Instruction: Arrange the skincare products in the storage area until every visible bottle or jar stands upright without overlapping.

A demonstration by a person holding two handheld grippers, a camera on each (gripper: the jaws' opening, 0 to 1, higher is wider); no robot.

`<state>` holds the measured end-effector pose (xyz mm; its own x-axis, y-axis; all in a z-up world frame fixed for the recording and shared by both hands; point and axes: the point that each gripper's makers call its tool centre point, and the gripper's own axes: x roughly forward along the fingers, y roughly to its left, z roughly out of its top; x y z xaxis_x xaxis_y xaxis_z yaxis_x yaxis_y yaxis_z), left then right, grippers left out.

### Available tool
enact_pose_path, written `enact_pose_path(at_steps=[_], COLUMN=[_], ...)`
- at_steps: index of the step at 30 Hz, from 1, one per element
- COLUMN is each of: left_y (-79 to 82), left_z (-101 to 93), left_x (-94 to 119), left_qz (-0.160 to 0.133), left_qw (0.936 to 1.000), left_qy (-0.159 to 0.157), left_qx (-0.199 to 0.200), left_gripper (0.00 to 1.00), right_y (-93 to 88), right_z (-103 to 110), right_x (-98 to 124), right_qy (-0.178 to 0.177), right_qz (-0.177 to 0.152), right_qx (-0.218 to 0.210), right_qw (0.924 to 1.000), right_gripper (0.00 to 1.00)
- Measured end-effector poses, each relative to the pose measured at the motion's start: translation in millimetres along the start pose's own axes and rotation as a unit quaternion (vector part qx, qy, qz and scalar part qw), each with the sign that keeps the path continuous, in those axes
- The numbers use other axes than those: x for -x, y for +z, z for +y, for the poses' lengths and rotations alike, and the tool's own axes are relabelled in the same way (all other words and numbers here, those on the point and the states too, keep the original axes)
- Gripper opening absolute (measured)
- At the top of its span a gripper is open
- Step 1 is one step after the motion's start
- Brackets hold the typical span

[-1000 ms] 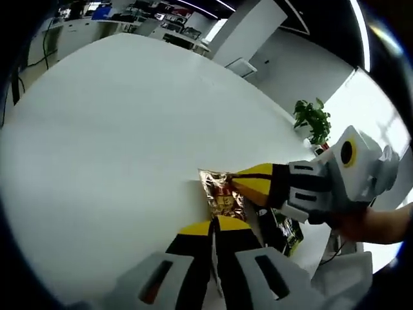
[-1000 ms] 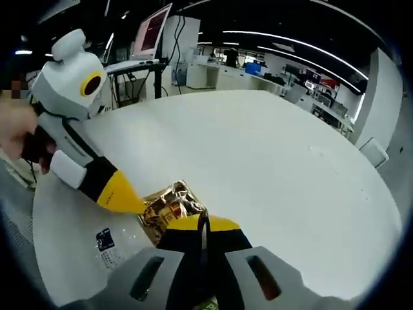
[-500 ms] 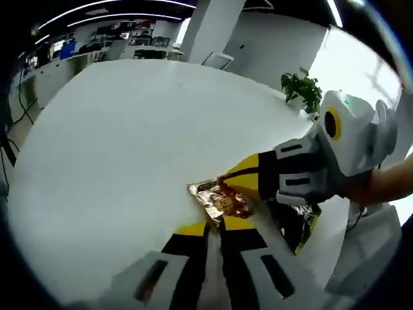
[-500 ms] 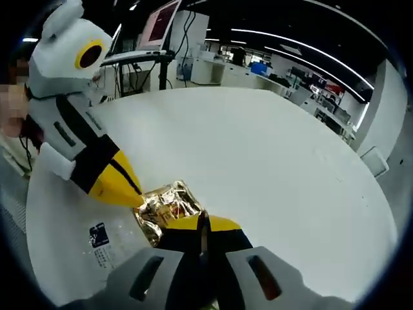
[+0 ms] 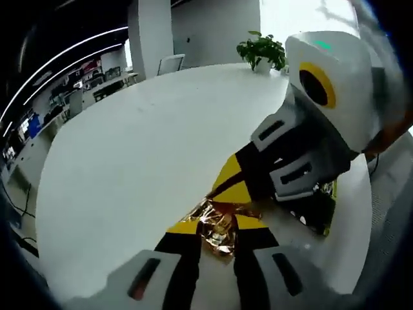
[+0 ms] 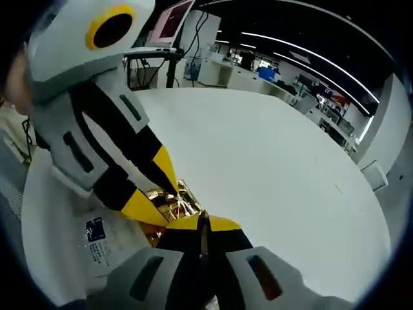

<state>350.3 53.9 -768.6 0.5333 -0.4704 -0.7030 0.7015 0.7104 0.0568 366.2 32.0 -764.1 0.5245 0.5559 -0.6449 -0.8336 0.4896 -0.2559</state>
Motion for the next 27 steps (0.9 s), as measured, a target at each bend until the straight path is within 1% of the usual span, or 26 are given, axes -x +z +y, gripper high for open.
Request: enact_pose_path(at_steps=[1,3,5,8,10,12,15,19,22,27], left_y=[1.2,1.1,1.1,0.9,0.5,0.3,0.3,1.4,1.7,2.1], left_z=[0.4,2.2,1.9,2.6,2.7,2.8,3.1,2.8,3.0,3.3], left_x=[-0.2,0.9,0.4,-0.3,0.3,0.3,-0.1,1.0,0.9,3.2], left_qz=[-0.007,-0.005,-0.004,-0.004,-0.005,-0.006,-0.005,-0.005,-0.004,0.0], left_qw=[1.0,1.0,1.0,1.0,1.0,1.0,0.9999,0.9999,0.9999,0.9998], left_qy=[-0.002,-0.003,-0.003,-0.003,-0.004,-0.005,-0.005,-0.002,-0.001,0.004], left_qx=[-0.001,0.004,-0.002,-0.006,-0.006,-0.006,-0.008,-0.011,-0.011,-0.018], left_gripper=[0.23,0.23,0.23,0.23,0.23,0.23,0.23,0.23,0.23,0.24], right_y=[0.2,0.4,1.6,2.1,7.3,9.8,11.8,10.1,8.0,11.3], right_z=[0.0,-0.1,-1.2,-4.6,-7.6,-8.7,-10.6,-14.4,-15.1,-16.8], right_x=[-0.1,0.2,0.7,3.2,7.3,11.7,17.7,19.6,20.7,28.7], right_qy=[0.0,-0.001,-0.005,-0.011,-0.019,-0.021,-0.026,-0.033,-0.034,-0.037], right_qz=[0.0,-0.001,-0.007,-0.01,-0.023,-0.026,-0.029,-0.032,-0.03,-0.036], right_qx=[0.0,0.0,-0.008,-0.016,-0.013,-0.012,-0.011,-0.019,-0.014,-0.012], right_qw=[1.0,1.0,0.9999,0.9998,0.9995,0.9994,0.9992,0.9988,0.9989,0.9986], right_gripper=[0.03,0.03,0.04,0.12,0.19,0.24,0.28,0.29,0.29,0.3])
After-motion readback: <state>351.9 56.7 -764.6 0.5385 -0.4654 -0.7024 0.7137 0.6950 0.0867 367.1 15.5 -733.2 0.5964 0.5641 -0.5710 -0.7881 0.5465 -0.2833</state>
